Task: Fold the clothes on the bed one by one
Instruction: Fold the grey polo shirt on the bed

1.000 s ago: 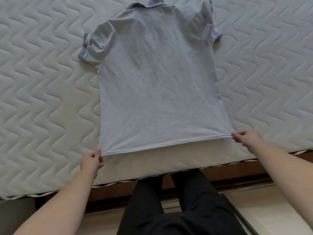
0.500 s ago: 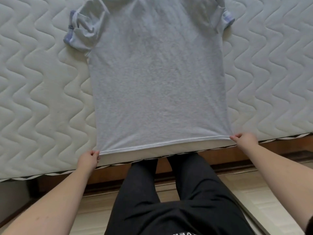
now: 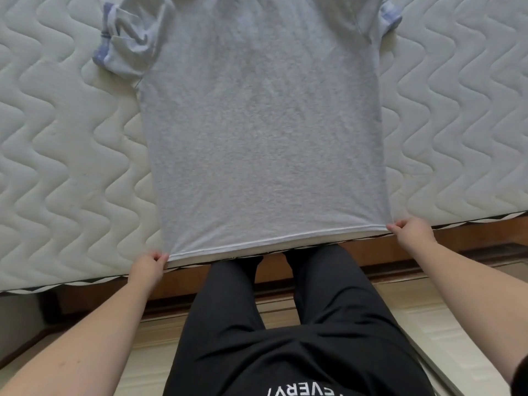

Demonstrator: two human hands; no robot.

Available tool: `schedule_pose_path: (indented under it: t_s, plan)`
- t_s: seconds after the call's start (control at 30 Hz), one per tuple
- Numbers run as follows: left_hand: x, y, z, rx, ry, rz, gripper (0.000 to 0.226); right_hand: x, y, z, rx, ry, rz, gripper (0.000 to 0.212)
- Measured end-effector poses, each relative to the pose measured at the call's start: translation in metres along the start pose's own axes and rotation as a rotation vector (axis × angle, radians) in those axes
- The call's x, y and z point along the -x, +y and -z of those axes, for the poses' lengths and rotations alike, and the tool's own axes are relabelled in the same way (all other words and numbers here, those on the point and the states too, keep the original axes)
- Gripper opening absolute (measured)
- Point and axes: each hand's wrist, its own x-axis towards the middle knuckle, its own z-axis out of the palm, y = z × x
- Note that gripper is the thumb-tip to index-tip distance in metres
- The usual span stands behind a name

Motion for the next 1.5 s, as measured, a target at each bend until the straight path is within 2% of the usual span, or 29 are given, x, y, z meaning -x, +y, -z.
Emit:
schedule_pose_path:
  t_s: [0.17,0.33,0.43,0.6,0.73,0.83,0.93,1.13,1.5]
  plan:
    - [0.001,-0.004,-0.008,0.027,0.022,0.025,0.034,0.008,-0.003,0.001,0.068,-0.012,-0.038,0.034]
    - [0.003,0.008,-0.011,0.103,0.083,0.088,0.03,0.014,-0.013,-0.001,0.219,0.091,-0.024,0.031]
    - [0.016,0.024,-0.004,0.158,0.192,0.11,0.027,0.021,-0.021,0.0,0.253,0.178,0.002,0.027]
    - [0.027,0.074,0.012,0.083,0.443,-0.134,0.032,0.037,-0.051,-0.006,0.091,0.36,0.187,0.032]
    - [0.023,0.132,0.019,-0.038,0.507,-0.389,0.046,0.047,-0.103,-0.017,0.054,0.417,0.443,0.043]
    - [0.006,0.168,0.026,-0.169,0.471,-0.54,0.057,0.05,-0.15,-0.027,0.113,0.419,0.647,0.051]
    - [-0.019,0.197,0.039,-0.266,0.448,-0.634,0.063,0.055,-0.203,-0.037,0.176,0.393,0.767,0.06]
    - [-0.069,0.242,0.078,-0.365,0.473,-0.716,0.065,0.054,-0.303,-0.05,0.328,0.358,0.919,0.068]
    - [-0.153,0.304,0.133,-0.37,0.534,-0.796,0.064,0.03,-0.462,-0.03,0.307,0.417,1.037,0.065]
